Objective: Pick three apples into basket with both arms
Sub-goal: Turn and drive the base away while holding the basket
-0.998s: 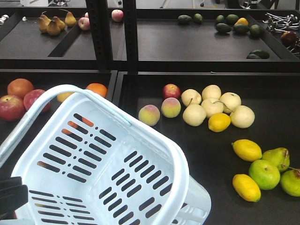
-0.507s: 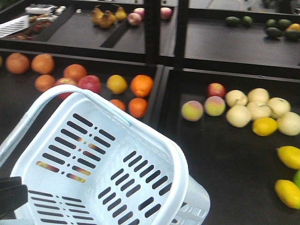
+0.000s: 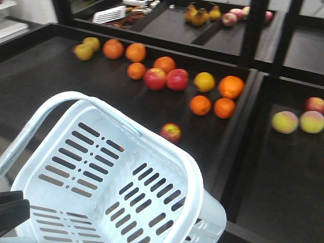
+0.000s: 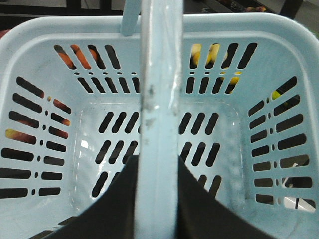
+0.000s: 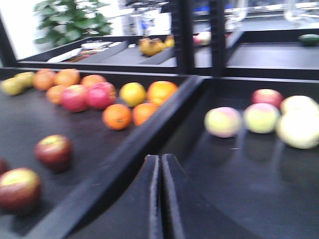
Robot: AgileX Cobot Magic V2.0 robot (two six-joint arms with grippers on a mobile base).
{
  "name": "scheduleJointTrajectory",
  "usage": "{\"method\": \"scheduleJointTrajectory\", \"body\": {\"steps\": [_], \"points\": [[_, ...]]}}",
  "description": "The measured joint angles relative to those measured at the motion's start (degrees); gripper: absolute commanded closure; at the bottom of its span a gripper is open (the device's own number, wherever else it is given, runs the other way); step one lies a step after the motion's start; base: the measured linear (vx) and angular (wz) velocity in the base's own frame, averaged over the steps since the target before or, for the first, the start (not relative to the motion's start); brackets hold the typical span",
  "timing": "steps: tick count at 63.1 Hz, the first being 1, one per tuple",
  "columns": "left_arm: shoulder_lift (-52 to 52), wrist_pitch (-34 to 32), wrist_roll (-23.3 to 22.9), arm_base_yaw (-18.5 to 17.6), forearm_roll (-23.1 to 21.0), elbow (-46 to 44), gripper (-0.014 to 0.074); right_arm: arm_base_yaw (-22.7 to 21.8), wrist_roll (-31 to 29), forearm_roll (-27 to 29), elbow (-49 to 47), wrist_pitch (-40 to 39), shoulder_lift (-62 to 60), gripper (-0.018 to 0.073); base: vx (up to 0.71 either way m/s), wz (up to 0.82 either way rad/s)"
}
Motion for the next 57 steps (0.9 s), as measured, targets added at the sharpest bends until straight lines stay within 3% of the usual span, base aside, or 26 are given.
{"method": "scheduleJointTrajectory", "body": {"steps": [57], "points": [[0.0, 0.0, 0.0, 0.0, 0.0, 0.0, 0.0603, 0.0, 0.0, 0.0, 0.0, 0.0, 0.0, 0.0568, -0.16, 0.59]]}}
